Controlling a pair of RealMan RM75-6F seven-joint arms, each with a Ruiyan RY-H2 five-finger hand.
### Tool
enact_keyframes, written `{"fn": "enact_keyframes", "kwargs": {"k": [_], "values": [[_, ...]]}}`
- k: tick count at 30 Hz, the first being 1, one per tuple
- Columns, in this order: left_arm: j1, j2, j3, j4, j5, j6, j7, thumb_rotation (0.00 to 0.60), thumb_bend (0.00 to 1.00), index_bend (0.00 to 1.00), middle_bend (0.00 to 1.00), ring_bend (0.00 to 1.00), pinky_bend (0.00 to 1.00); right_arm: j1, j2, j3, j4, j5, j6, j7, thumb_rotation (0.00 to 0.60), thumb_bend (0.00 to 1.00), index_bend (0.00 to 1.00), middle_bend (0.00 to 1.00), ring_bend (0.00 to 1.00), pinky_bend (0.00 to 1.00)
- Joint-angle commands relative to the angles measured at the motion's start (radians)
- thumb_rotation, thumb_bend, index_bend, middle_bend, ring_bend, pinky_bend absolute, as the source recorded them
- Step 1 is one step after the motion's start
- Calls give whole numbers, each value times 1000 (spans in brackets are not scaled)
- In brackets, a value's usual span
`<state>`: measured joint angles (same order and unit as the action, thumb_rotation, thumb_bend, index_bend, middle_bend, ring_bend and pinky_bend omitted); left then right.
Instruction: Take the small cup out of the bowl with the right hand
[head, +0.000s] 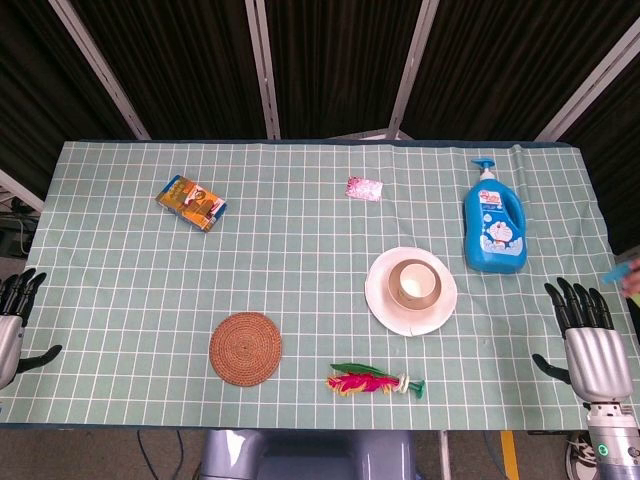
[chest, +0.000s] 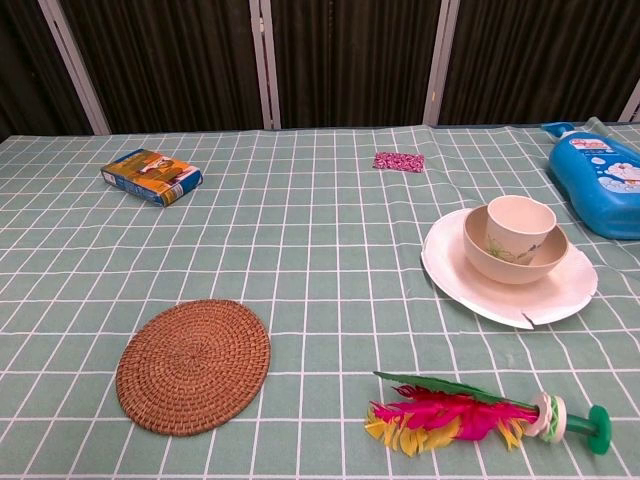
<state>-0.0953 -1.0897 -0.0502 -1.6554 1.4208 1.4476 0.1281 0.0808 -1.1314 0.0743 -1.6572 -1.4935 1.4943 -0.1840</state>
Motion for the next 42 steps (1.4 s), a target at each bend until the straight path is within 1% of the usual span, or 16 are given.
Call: {"fn": "enact_keyframes", "kwargs": {"k": [1, 11, 16, 17, 19, 22, 24, 27, 30, 35, 38, 42], "values": [[1, 0, -1, 0, -1, 1, 0, 600, 0, 0, 0, 0, 0, 0, 1, 0, 0, -1, 1, 2, 600, 0, 0, 0, 0, 0], [5, 3, -1, 2, 1, 8, -11, 600, 0, 0, 0, 0, 0, 2, 1, -6, -7, -15, 0, 4, 600, 0, 0, 0, 0, 0], [3, 6, -5, 4, -3, 5, -21, 600, 0, 0, 0, 0, 0, 13, -27, 3, 8, -51, 22, 9, 600, 0, 12, 0, 0, 0], [3, 6, -5, 4, -4, 5, -22, 600, 0, 0, 0, 0, 0, 17, -36, 5, 12, -59, 24, 8, 600, 0, 39, 0, 0, 0], [3, 7, -5, 3, -5, 4, -21, 600, 0, 0, 0, 0, 0, 32, -57, 11, 16, -67, 15, -9, 600, 0, 163, 0, 0, 0], [5, 10, -5, 0, -4, 7, -26, 600, 0, 0, 0, 0, 0, 71, -86, 21, -2, -65, -34, -68, 600, 4, 295, 5, 0, 0], [7, 11, -5, -1, -3, 10, -28, 600, 0, 0, 0, 0, 0, 95, -109, 31, -11, -70, -53, -100, 600, 23, 346, 23, 0, 0], [8, 13, -6, -2, -3, 12, -31, 600, 0, 0, 0, 0, 0, 122, -139, 42, -20, -66, -79, -132, 600, 38, 372, 42, 0, 0], [9, 13, -5, -1, -2, 13, -33, 600, 0, 0, 0, 0, 0, 151, -168, 53, -25, -46, -119, -157, 600, 42, 384, 47, 0, 0], [9, 17, -7, 0, -3, 12, -46, 600, 0, 0, 0, 0, 0, 221, -254, 100, -6, 50, -213, -212, 600, 80, 415, 59, 0, 0], [8, 18, -8, 1, -1, 12, -50, 600, 0, 0, 0, 0, 0, 264, -305, 131, 25, 117, -264, -240, 600, 103, 435, 66, 0, 0], [8, 19, -8, 2, -4, 9, -51, 600, 0, 0, 0, 0, 0, 295, -341, 147, 50, 175, -301, -267, 600, 115, 451, 75, 0, 0]]}}
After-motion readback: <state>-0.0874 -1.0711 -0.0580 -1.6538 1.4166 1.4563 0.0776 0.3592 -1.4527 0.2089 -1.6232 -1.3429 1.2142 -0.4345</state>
